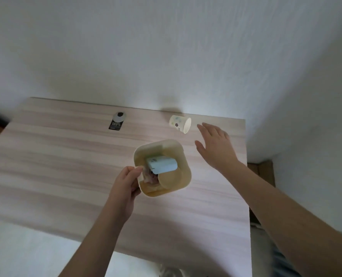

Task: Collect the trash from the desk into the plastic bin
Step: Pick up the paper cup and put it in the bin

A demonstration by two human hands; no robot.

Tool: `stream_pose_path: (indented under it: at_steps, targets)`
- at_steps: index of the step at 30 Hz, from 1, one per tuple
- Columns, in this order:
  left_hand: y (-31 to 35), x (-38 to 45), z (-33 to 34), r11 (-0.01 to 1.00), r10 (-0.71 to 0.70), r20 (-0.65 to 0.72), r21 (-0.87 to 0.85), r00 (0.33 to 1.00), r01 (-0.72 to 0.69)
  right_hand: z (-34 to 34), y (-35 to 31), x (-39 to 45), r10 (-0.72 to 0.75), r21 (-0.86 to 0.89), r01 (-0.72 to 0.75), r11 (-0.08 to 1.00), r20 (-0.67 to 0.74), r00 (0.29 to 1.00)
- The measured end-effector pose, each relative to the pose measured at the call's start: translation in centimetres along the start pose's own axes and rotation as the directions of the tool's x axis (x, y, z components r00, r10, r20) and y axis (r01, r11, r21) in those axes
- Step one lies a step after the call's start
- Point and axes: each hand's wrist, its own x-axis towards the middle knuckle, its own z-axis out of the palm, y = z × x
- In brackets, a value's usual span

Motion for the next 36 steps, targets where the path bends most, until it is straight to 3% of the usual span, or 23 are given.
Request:
stream_pose_path:
  at_steps: [7, 10, 14, 18, 26, 31, 36]
  targets:
    - [-0.1, 2.0, -2.1, 0.999, -0.005, -0.071, -0.044, 0.997, 0.002, 5.9, -1.9, 6.3, 0.049, 0.055, -0.056, 0.997, 0.119, 0.992]
    - [0.0, 2.8, -2.8, 0.998, -0.007, -0.096, -0.059, 0.995, 0.002, 8.0, -2.0, 8.4, 0.169, 0.126, -0.192, 0.973, 0.173, 0.97]
    - [-0.5, 3.0, -3.6, 0.998, -0.014, -0.129, -0.056, 0.992, 0.006, 9.7, -1.5, 10.8, 0.394, 0.328, -0.449, 0.831, 0.223, 0.892]
    - [-0.7, 2.5, -4.4, 0.999, -0.034, -0.142, -0.039, 0.989, 0.029, 11.0, -0.9, 12.6, 0.481, 0.376, -0.559, 0.739, 0.287, 0.829]
    - [-0.7, 1.6, -5.6, 0.999, -0.044, -0.161, -0.018, 0.986, 0.042, 10.9, -0.8, 14.5, 0.458, 0.431, -0.536, 0.726, 0.277, 0.845]
    - [-0.7, 1.3, -5.1, 0.999, -0.045, -0.162, -0.014, 0.986, 0.043, 8.2, -0.8, 12.9, 0.36, 0.446, -0.392, 0.805, 0.157, 0.92]
    - [-0.8, 0.7, -4.3, 0.999, -0.051, -0.141, -0.023, 0.989, 0.048, 3.0, -0.6, 8.7, 0.311, 0.607, -0.31, 0.732, 0.109, 0.944]
